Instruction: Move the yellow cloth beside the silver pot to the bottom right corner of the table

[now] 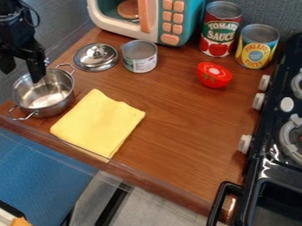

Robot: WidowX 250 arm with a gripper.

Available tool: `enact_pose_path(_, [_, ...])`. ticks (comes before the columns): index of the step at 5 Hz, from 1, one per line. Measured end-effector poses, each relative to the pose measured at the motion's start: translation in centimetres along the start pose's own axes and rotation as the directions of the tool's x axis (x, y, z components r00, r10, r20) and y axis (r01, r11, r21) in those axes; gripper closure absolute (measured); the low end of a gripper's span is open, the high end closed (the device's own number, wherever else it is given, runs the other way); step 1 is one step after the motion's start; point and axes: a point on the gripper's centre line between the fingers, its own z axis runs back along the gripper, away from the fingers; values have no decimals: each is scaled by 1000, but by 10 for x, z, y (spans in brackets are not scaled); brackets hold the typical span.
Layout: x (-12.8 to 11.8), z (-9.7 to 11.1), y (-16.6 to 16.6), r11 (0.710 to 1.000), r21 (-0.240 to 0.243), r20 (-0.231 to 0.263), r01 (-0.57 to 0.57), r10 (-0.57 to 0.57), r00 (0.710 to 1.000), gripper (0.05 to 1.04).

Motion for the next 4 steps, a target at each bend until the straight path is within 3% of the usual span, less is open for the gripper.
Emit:
enact_pose_path(1, [-2, -9, -4, 1000, -20, -22, 2, -2, 1000, 82])
enact_pose_path(2, [1, 3, -13, 997, -71, -16, 32, -33, 999, 83])
enact_pose_path(3, [8, 42, -22, 995, -60, 71, 83, -79, 994, 83])
enact_pose_path(4, [0, 56, -53, 979, -120, 119, 168, -154, 981, 83])
